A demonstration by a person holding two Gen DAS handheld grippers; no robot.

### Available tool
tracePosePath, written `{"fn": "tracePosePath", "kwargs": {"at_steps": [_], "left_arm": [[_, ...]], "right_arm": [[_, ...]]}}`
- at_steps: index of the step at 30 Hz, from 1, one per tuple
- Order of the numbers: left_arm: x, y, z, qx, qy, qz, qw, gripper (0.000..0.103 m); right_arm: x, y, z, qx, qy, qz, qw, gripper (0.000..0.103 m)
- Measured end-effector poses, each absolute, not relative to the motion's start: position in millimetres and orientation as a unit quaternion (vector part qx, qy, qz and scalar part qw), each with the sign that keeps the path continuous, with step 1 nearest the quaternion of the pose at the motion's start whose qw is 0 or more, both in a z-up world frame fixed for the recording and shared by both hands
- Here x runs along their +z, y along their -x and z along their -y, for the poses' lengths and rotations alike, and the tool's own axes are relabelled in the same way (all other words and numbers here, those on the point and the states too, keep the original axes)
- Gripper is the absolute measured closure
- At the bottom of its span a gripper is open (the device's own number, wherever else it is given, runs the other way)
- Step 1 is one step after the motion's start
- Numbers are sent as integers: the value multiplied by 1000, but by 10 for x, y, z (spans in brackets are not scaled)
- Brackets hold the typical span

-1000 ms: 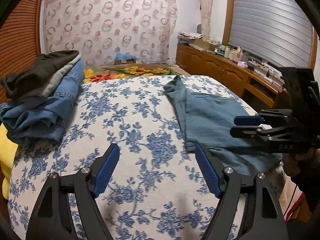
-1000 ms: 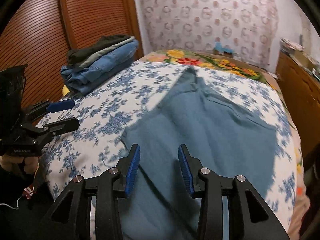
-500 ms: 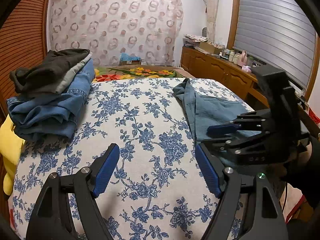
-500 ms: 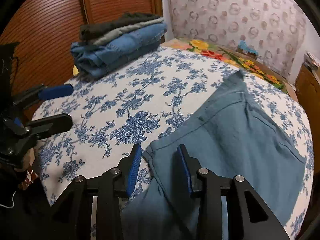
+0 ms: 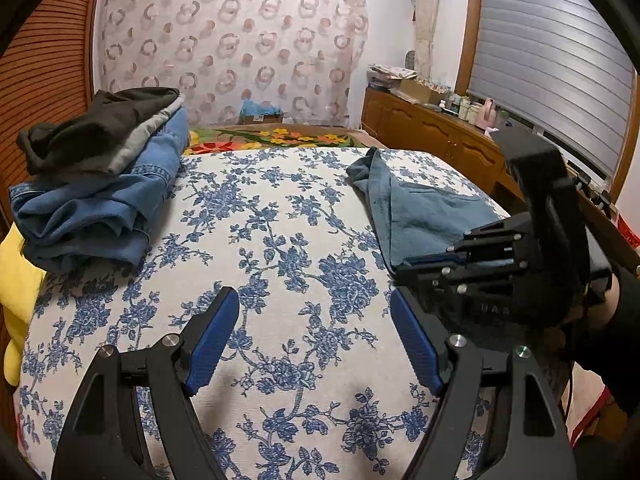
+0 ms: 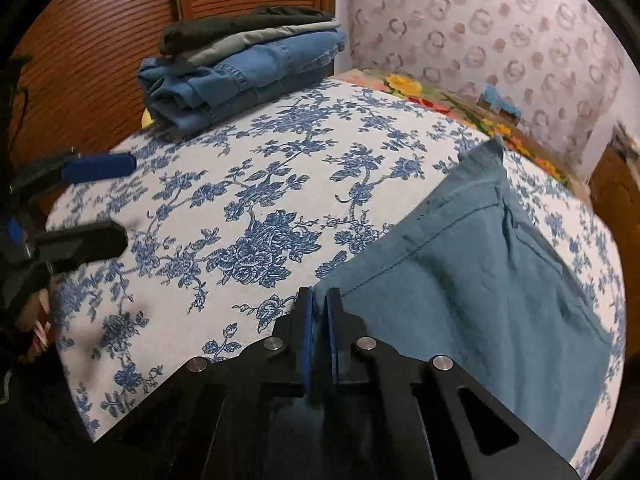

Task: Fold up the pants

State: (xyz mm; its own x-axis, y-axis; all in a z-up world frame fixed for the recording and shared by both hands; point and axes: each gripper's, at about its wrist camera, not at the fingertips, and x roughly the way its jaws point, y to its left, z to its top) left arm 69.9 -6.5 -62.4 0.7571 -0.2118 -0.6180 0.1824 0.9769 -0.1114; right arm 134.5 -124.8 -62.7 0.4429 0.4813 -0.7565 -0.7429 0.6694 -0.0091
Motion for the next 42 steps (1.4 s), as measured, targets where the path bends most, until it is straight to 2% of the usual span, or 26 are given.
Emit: {"fn": "tracePosePath", "kwargs": {"at_steps": [11, 28, 32, 42], "left_arm": [[-646, -916, 474, -144, -8, -348, 926, 24], [-868, -1245, 1004, -187, -45, -396, 898, 24], [-935, -1271, 1036, -184, -55, -406, 894, 24], [-985, -1276, 1060, -182, -55, -415, 890, 24]], "right_arm": [[-203, -1541, 1907, 339, 88, -346, 871, 97], [-464, -2084, 2292, 279, 65, -404, 869, 97], [-424, -2122, 2439, 277, 42, -402, 872, 77], [-467, -2056, 2625, 278, 36, -417, 865, 76]]}}
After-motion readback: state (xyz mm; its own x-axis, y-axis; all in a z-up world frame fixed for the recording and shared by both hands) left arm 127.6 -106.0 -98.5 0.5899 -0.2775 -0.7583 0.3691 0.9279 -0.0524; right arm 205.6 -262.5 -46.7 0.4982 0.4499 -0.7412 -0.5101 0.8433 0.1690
